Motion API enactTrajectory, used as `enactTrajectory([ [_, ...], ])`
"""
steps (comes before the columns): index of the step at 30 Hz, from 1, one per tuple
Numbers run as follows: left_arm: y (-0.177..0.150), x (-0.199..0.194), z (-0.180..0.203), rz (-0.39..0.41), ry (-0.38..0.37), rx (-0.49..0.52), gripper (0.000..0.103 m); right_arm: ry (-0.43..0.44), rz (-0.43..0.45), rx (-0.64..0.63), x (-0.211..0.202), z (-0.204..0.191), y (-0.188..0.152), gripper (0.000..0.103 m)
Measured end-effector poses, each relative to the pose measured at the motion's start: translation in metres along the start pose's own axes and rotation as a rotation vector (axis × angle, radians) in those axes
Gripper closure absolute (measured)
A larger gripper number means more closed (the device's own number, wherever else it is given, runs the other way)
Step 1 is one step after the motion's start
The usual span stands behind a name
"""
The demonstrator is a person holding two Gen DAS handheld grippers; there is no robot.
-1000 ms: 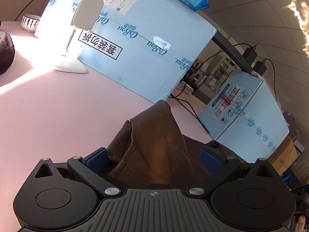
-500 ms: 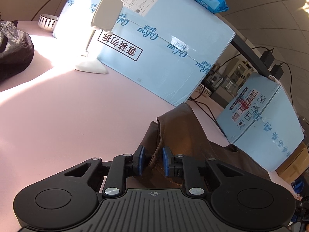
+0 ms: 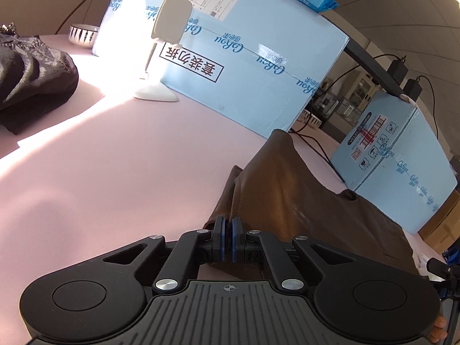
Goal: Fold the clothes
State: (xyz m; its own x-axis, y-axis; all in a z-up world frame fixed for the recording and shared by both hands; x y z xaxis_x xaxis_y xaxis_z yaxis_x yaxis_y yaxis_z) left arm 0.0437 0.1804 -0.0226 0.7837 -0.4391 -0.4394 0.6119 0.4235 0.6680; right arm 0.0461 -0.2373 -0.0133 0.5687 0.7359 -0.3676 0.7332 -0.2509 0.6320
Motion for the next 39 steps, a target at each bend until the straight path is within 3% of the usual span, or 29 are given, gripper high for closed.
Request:
enactTrajectory([
  [2,0.001,-0.01,0.001,0.037,0.042,-0.021,0.089,0.0,0.001,0.0,0.0,0.0,0.0,0.021],
  [3,0.003,-0.017,0.004,0.068,0.078,-0.021,0.081,0.0,0.001,0.0,-0.001,0.0,0.0,0.021],
  [5,0.008,-0.035,0.015,0.173,0.138,0.026,0.074,-0.001,0.004,0.002,-0.001,0.0,0.0,0.021],
  [6,0.012,-0.043,0.026,0.216,0.114,0.056,0.07,-0.002,0.005,0.003,-0.002,0.0,0.0,0.021],
  [7,0.014,-0.046,0.036,0.233,0.07,0.078,0.063,-0.002,0.006,0.004,-0.001,0.0,0.0,0.021],
  [8,0.016,-0.044,0.054,0.214,-0.021,0.099,0.059,-0.002,0.009,0.007,-0.002,0.001,0.0,0.021],
  [10,0.017,-0.038,0.086,0.162,-0.175,0.126,0.037,-0.012,0.027,0.015,-0.004,0.002,0.002,0.021],
  [12,0.012,-0.013,0.123,0.061,-0.321,0.152,0.032,-0.032,0.053,0.024,-0.007,0.003,0.004,0.017],
  [15,-0.006,0.03,0.16,-0.045,-0.331,0.246,0.031,-0.096,0.129,0.09,-0.024,0.006,0.011,0.012],
  [17,-0.021,0.06,0.166,-0.101,-0.267,0.321,0.03,-0.13,0.179,0.171,-0.041,0.009,0.013,0.011],
  [20,-0.042,0.101,0.147,-0.196,-0.173,0.287,0.03,-0.151,0.242,0.255,-0.077,0.005,0.003,0.011],
  [22,-0.046,0.102,0.147,-0.163,-0.189,0.329,0.028,-0.181,0.274,0.309,-0.1,0.004,-0.009,0.011],
  [28,-0.053,0.1,0.148,-0.168,-0.189,0.367,0.021,-0.263,0.221,0.561,-0.134,0.017,-0.052,0.011],
  [36,-0.052,0.094,0.144,-0.166,-0.228,0.335,0.021,-0.319,0.382,0.727,-0.126,0.039,-0.055,0.014],
  [39,-0.051,0.094,0.145,-0.165,-0.23,0.335,0.02,-0.409,0.429,0.741,-0.119,0.043,-0.05,0.014],
])
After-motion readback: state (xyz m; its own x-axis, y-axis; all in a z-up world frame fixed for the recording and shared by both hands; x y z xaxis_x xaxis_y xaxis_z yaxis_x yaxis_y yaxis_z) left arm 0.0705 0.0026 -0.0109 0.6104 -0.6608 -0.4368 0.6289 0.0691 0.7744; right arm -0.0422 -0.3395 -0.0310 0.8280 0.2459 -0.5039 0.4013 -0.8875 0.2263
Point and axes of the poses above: each gripper's, at about its wrist camera, not at the fingertips, and x roughly the way its jaws point, z to its right, y to its top, the point moved 7 cm from there along x, roughly the way its jaws point, and after that the axes turned 7 degrees about -y, right-handed, at the moved point
